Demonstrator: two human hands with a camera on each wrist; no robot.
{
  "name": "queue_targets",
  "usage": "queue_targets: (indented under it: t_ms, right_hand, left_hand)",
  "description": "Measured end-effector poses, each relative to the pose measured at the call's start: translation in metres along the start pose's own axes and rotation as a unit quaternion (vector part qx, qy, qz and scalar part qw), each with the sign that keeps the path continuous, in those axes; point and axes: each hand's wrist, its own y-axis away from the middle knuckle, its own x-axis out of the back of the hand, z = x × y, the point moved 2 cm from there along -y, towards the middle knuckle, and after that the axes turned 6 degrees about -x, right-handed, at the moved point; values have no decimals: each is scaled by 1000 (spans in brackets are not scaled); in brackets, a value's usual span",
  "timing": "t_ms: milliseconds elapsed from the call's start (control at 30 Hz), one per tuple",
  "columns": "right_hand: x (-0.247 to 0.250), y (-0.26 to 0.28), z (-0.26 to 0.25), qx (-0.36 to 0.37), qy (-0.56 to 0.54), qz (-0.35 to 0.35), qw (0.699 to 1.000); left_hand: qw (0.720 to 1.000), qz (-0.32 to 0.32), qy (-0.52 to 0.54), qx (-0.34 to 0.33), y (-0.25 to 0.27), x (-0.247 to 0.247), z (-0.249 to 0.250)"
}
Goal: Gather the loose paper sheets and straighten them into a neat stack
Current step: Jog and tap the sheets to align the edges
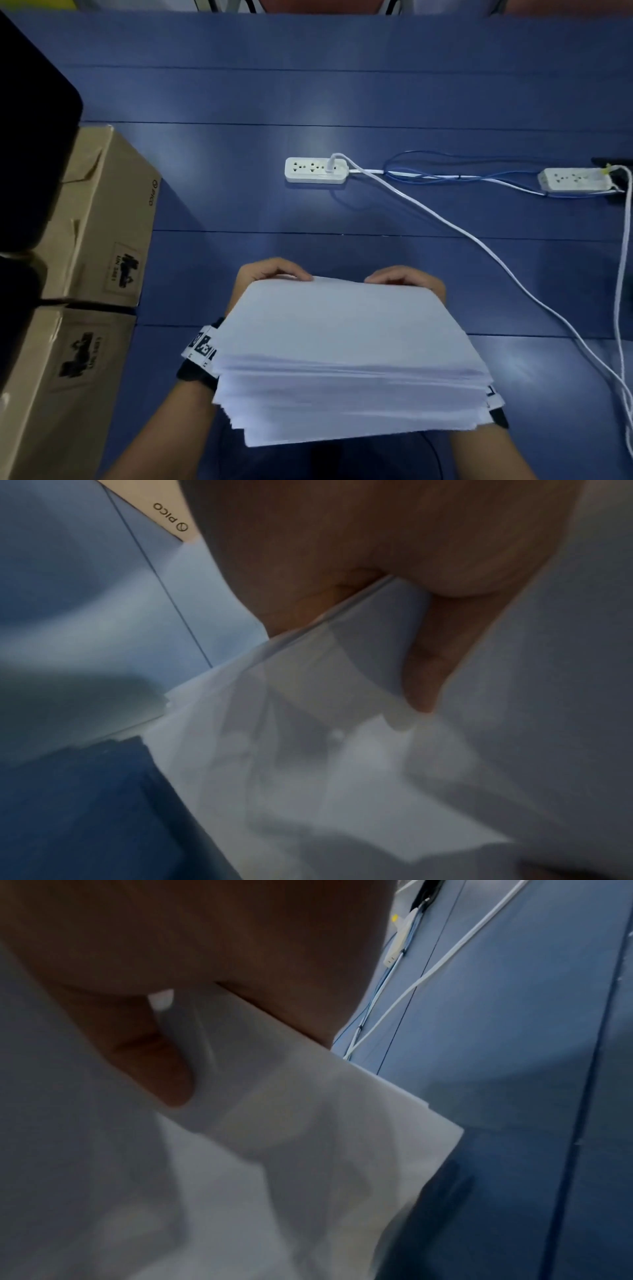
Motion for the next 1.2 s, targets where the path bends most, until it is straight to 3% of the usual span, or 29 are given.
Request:
queue_targets:
  t_ms: [67,133,200,300,367,400,433,467,533,600,667,733,800,867,933,1033,1067,1133,1167,1200]
  right_hand:
    - [-2,-8,-5,-47,-17,6,999]
    - [-1,-17,-5,-149,-27,26,988]
    - [-10,-24,-21,-222,36,131,966]
    - [-29,-11,-83,-198,205,279,917]
    - [-21,-16,-84,-195,235,343,888]
    - [-12,-24,-70,-122,187,337,915]
    - [-5,-37,-60,14,148,305,941]
    - [9,-43,-49,36,44,230,972]
    - [30,-41,-50,40,-58,154,986]
    - [40,-47,-57,59,10,162,985]
    - [45,-52,-63,49,127,116,984]
    - [46,-54,-63,-3,173,9,985]
    - [42,-51,-61,-31,142,-98,984]
    - [37,-46,-62,-32,152,-105,982]
    - [38,-47,-56,-24,148,-55,987]
    - [46,-49,-43,-58,31,13,998]
    - [51,-47,-38,-80,-19,29,996]
    - [59,-45,-27,-115,-88,47,988]
    - [63,-44,-21,-131,-108,48,984]
    - [65,-44,-14,-147,-121,47,981]
  left_hand:
    - [999,18,33,8,-6,-1,3]
    - [998,40,46,31,-13,-2,4]
    - [998,48,15,29,-23,0,11]
    - [998,29,-54,-14,-39,7,36]
    - [994,20,-105,-21,-48,12,47]
    - [989,19,-144,-17,-52,16,48]
    - [984,16,-176,3,-56,20,47]
    - [978,11,-205,32,-58,24,47]
    - [957,-11,-281,66,-60,28,50]
    - [926,-43,-371,51,-56,25,59]
    - [892,-75,-445,30,-51,19,67]
    - [867,-103,-488,20,-49,14,74]
    - [858,-126,-497,24,-50,11,79]
    - [860,-153,-486,31,-53,10,85]
    - [874,-133,-466,18,-56,14,86]
    - [840,40,-541,-26,-54,32,70]
    - [845,108,-524,-12,-49,41,62]
    - [911,191,-358,77,-39,57,36]
    - [947,195,-219,133,-34,60,24]
    - [964,174,-77,185,-30,60,11]
